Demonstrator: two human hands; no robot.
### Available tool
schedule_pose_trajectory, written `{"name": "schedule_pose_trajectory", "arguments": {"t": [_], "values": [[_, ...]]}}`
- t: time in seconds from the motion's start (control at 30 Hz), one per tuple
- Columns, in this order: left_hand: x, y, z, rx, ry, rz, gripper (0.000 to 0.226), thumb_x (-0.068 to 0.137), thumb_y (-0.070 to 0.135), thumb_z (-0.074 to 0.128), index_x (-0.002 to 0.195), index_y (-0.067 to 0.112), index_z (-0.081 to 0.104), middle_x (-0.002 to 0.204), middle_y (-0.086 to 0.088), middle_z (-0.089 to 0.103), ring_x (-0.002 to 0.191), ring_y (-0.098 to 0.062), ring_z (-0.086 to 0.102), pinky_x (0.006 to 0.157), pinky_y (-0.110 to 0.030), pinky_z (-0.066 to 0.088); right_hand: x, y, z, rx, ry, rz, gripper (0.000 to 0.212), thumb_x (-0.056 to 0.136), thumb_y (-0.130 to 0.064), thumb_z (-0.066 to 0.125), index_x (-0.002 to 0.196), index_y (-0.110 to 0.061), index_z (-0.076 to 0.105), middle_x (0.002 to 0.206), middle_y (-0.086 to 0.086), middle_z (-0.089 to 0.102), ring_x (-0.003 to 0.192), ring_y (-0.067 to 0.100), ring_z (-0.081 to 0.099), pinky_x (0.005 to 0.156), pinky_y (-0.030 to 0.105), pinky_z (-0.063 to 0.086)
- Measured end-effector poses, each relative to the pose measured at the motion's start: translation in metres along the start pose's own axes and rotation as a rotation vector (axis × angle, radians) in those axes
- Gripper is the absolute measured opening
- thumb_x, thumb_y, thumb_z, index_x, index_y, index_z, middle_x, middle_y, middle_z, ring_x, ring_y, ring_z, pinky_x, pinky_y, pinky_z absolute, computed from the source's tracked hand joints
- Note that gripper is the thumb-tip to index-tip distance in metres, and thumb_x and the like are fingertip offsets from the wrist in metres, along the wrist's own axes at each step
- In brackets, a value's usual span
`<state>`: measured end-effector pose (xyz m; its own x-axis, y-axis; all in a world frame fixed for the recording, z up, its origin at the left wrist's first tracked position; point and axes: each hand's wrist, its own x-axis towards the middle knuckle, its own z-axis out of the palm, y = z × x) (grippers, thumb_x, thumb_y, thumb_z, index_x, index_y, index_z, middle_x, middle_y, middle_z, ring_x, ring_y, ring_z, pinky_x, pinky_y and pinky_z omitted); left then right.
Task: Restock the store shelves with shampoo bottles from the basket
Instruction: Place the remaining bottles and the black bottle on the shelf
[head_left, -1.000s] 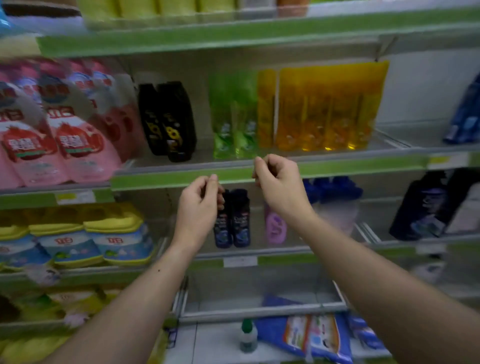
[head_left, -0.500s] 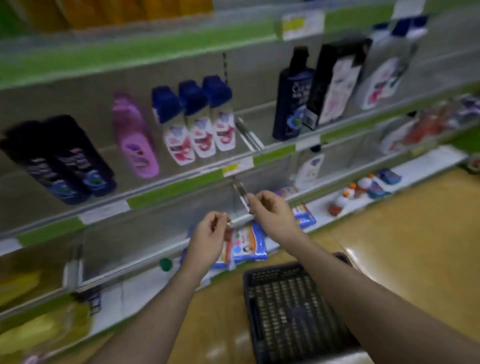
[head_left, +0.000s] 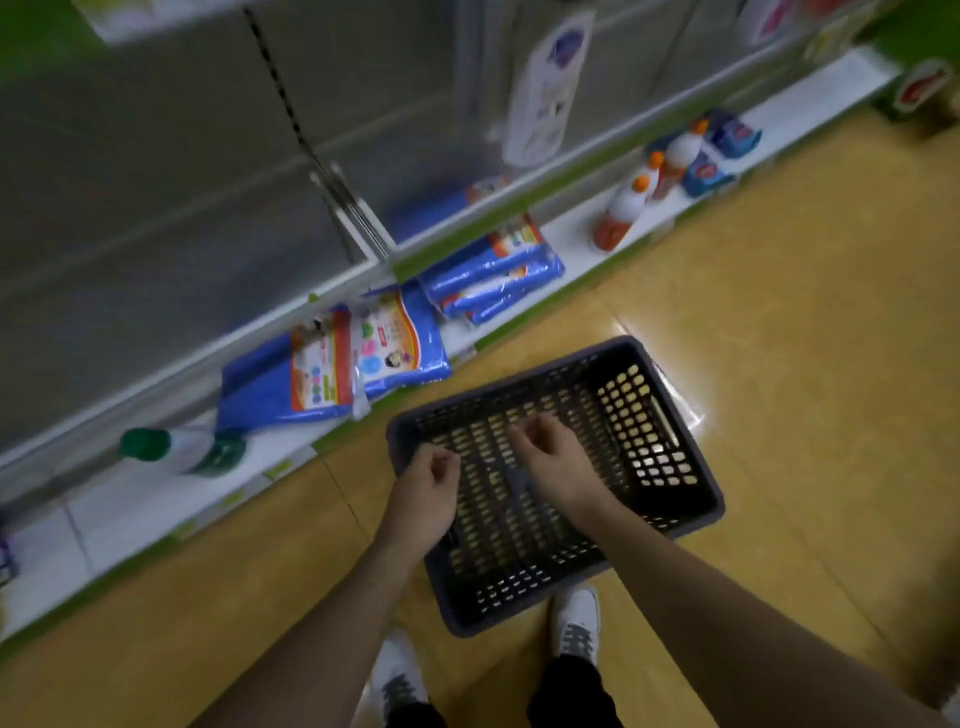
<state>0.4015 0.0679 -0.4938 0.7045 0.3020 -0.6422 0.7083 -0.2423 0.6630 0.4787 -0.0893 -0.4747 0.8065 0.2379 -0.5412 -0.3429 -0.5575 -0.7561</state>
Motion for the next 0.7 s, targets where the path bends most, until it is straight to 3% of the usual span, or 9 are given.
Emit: {"name": "schedule_pose_trajectory", "arguments": {"t": [0.07,0.17,0.3,0.43,0.5,0.57,0.7], "values": [[0.023,-0.022,0.03,0.05,-0.019,-0.072,0.023,0.105,0.039,0.041,0.112,0.021,0.053,0.105,-0.004,0.064,0.076,-0.018,0.059,0.055,-0.03,0.041,0.02,0.045,0.016,0.0,-0.078,0.05,0.016,0.1,-0.036,0.056,0.097,-0.021,0.059,0.082,-0.008,0.058,0.075,0.007,0.055,0.071,0.026,0.043],[0.061,-0.061,0.07,0.126,-0.029,-0.199,0.033,0.106,0.035,0.04,0.131,0.015,0.048,0.12,-0.009,0.059,0.086,-0.023,0.057,0.053,-0.027,0.036,0.05,0.106,0.044,-0.006,-0.168,0.148,0.025,0.101,-0.041,0.053,0.115,-0.02,0.057,0.099,-0.003,0.062,0.092,0.016,0.06,0.084,0.034,0.05],[0.109,-0.109,0.109,0.221,-0.028,-0.251,0.039,0.105,0.029,0.04,0.139,0.011,0.039,0.137,-0.012,0.047,0.106,-0.028,0.055,0.078,-0.034,0.048,0.086,0.17,0.079,-0.002,-0.269,0.237,0.046,0.101,-0.04,0.053,0.141,-0.019,0.046,0.126,-0.003,0.06,0.117,0.019,0.057,0.092,0.029,0.046],[0.147,-0.147,0.142,0.334,-0.012,-0.353,0.048,0.102,0.022,0.045,0.145,0.008,0.03,0.146,-0.018,0.035,0.127,-0.037,0.045,0.1,-0.041,0.043,0.118,0.223,0.105,-0.005,-0.38,0.326,0.058,0.1,-0.037,0.054,0.151,-0.018,0.035,0.141,0.001,0.054,0.129,0.023,0.051,0.102,0.034,0.045],[0.159,-0.162,0.156,0.435,-0.001,-0.369,0.055,0.099,0.017,0.052,0.145,0.006,0.026,0.148,-0.019,0.029,0.132,-0.036,0.04,0.104,-0.041,0.039,0.128,0.245,0.116,-0.013,-0.413,0.351,0.064,0.095,-0.036,0.057,0.152,-0.018,0.033,0.141,0.003,0.053,0.13,0.026,0.051,0.108,0.041,0.045],[0.168,-0.176,0.168,0.567,-0.012,-0.359,0.07,0.095,0.013,0.059,0.15,0.007,0.017,0.153,-0.02,0.022,0.136,-0.035,0.034,0.108,-0.041,0.037,0.135,0.267,0.125,-0.063,-0.409,0.345,0.058,0.094,-0.031,0.06,0.146,-0.019,0.038,0.134,0.003,0.057,0.127,0.027,0.053,0.106,0.04,0.046],[0.189,-0.194,0.181,0.745,-0.036,-0.374,0.081,0.093,0.017,0.063,0.154,0.016,0.009,0.154,-0.023,0.016,0.136,-0.037,0.033,0.105,-0.042,0.041,0.143,0.297,0.131,-0.422,-0.448,0.197,0.064,0.092,-0.034,0.062,0.146,-0.016,0.033,0.141,0.016,0.043,0.134,0.037,0.037,0.111,0.046,0.038]]}}
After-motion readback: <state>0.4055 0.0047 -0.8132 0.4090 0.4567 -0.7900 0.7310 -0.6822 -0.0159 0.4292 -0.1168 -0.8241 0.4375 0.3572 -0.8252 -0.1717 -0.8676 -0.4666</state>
